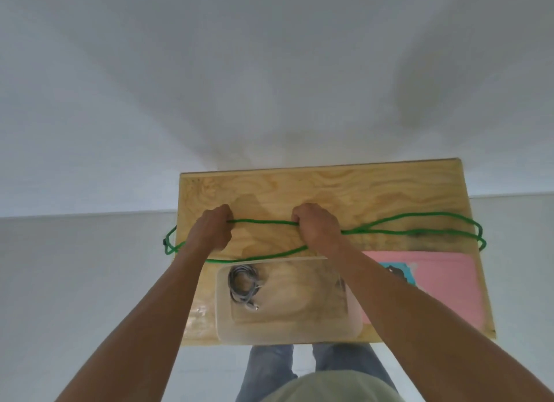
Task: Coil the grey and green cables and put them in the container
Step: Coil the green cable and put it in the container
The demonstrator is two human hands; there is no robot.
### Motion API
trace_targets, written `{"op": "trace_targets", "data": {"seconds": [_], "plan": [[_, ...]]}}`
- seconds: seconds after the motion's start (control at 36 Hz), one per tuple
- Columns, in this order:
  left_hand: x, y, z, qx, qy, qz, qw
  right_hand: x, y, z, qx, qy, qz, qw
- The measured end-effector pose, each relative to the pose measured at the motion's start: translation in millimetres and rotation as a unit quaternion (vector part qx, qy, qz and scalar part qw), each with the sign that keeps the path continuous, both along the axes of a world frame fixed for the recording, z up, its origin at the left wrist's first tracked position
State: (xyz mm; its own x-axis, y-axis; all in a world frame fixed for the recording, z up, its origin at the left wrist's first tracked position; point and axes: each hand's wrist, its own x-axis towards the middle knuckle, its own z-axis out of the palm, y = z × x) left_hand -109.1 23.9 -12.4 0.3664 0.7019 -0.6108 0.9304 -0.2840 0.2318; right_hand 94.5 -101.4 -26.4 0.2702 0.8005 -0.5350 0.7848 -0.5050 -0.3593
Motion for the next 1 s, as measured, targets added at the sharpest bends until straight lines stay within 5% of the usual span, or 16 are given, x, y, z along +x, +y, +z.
{"op": "trace_targets", "data": {"seconds": [0.19,0.39,0.53,0.78,1.0], "plan": [[1,11,23,0.021,-0.126,0.021,0.992,-1,10,20,0.108,-0.053,-0.025,0.992],[0,15,34,0.081,-0.153,0.003,0.985,6,1,25,0.142,0.024,-0.071,0.987],[3,4,32,0.072,-0.135,0.014,0.988,13,-29,11,0.037,0.008,0.039,0.999],[5,-16,31,0.067,-0.105,0.019,0.992,13,-25,7,0.030,-0.084,0.106,0.990],[8,-28,35,0.094,-0.141,-0.005,0.986,13,-26,19,0.025,-0.044,0.107,0.993]]}}
